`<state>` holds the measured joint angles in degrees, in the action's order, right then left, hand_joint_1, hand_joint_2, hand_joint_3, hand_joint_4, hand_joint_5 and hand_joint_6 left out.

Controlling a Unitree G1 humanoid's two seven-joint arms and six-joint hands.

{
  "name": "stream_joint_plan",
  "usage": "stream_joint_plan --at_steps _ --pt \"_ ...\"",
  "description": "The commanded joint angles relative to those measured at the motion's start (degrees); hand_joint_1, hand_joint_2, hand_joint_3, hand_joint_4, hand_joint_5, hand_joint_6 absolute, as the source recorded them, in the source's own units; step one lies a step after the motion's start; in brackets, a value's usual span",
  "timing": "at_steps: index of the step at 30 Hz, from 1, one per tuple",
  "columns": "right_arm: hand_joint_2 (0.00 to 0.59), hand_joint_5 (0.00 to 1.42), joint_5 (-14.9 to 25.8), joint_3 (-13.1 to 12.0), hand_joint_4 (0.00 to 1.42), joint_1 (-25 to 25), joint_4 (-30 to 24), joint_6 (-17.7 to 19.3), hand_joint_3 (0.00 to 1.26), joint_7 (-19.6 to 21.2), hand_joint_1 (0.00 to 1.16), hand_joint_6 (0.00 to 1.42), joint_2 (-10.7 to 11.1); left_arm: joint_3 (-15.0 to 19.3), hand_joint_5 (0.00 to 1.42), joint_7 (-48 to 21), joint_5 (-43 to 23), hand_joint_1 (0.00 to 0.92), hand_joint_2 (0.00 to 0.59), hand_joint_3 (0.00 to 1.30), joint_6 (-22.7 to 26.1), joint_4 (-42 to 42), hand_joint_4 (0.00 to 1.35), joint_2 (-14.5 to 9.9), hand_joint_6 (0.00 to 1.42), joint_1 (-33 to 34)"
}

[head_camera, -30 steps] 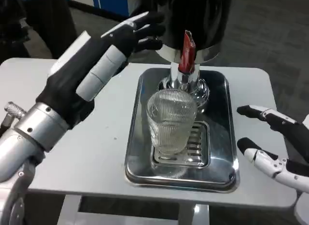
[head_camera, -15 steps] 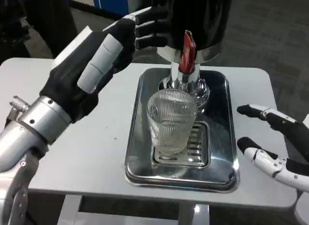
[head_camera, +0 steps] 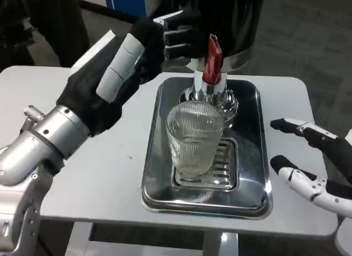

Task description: Grasp the cup under the faucet to collect the drink, then remove the cup.

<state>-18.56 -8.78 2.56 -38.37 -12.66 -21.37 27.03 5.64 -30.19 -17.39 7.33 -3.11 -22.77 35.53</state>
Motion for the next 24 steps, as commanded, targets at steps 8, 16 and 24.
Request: stream_joint_plan --at_steps 8,16,24 --pt "0.39 0.11 0.21 -0.06 0.15 0.36 0.59 0.12 0.2 0.94 0.34 0.12 -0.32 -1.65 0.3 -0.63 -0.03 0.025 0.038 0.27 0.26 0.35 0.32 1.47 0.23 1.98" --pt "0.39 0.11 0.73 -1.11 0.15 0.47 0.42 0.12 0.2 0.88 0.34 0.12 0.01 -2.68 0.31 -0.41 0.58 0.025 0.038 0.27 0.05 1.21 0.32 1.89 0.23 3.07" --pt "0.39 0.11 0.8 -1.44 0.16 0.69 0.62 0.34 0.2 0.88 0.34 0.12 -0.06 -2.63 0.28 0.14 0.77 0.0 0.042 0.25 0.9 0.84 0.25 1.57 0.21 3.53"
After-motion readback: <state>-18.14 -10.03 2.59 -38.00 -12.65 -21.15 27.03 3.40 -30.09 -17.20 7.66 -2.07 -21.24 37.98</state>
